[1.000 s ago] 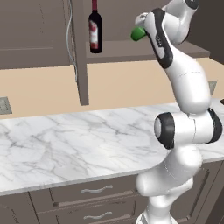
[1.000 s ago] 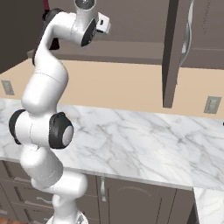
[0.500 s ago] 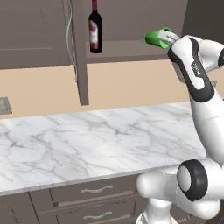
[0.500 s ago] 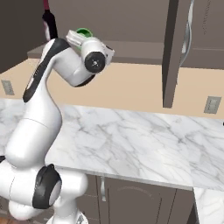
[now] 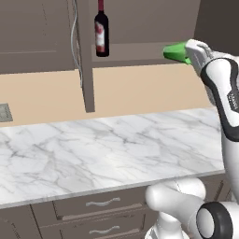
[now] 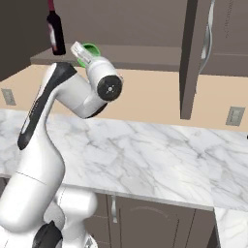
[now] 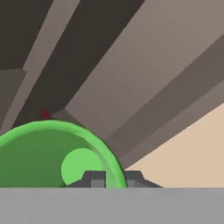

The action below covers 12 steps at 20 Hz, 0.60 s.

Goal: Open the cabinet directly in front. Then move the wine and the cup to the dining counter with the candle on it.

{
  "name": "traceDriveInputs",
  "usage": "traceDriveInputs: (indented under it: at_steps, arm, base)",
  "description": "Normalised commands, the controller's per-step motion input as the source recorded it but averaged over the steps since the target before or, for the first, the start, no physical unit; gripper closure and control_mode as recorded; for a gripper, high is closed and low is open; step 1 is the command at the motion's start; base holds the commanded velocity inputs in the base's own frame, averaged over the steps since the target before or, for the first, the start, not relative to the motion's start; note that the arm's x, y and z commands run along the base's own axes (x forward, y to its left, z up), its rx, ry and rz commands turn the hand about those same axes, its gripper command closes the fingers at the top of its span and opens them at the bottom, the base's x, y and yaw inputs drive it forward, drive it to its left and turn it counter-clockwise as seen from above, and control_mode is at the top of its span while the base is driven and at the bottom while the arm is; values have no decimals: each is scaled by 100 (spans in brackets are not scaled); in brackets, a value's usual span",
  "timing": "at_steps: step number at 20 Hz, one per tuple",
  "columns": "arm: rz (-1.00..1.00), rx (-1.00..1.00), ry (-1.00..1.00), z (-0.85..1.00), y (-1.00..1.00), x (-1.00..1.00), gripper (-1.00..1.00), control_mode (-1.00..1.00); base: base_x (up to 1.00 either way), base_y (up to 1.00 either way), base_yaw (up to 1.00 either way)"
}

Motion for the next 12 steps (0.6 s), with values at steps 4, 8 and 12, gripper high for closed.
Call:
traceDriveInputs:
  at_steps: [4,8,12]
  arm:
    - [2,1,52,-2,0,-100,100,-100]
    - [0,-21,30,-93,5,-95,100,-100]
    - [0,-15,21,-79,11,-61,100,-100]
  base:
    - [0,0,0]
    - [0,0,0]
    - [0,0,0]
